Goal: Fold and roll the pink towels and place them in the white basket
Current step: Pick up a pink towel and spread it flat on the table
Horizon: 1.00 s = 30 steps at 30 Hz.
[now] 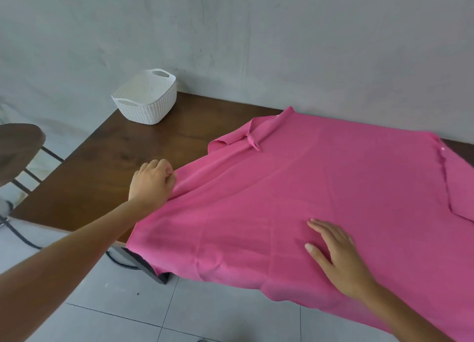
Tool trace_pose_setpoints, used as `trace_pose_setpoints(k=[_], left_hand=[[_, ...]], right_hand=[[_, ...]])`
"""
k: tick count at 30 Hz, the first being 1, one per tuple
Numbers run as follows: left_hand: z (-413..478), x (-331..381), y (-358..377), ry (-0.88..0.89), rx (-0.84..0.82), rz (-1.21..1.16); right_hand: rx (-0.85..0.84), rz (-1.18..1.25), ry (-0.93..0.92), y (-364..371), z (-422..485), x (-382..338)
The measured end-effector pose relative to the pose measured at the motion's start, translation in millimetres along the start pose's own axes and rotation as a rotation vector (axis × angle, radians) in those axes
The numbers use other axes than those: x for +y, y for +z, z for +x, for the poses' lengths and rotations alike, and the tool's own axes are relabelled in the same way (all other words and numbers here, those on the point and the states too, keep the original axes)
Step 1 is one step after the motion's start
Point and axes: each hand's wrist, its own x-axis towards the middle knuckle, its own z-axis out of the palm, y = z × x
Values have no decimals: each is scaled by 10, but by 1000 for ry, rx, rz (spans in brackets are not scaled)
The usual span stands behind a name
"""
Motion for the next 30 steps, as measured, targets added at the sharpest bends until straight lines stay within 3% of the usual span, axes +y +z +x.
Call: trace_pose_setpoints(k=[11,18,23,30], left_hand=[[735,819,418,331,-241,69],[1136,1037,616,364,-351,246],[1327,1014,654,341,-358,178],[1640,863,627,176,-310,83]], right_hand=[[-8,9,26,-75,597,78],[28,64,25,-59,1155,191],[28,91,15,17,1424,274],[16,9,98,159,1763,272]])
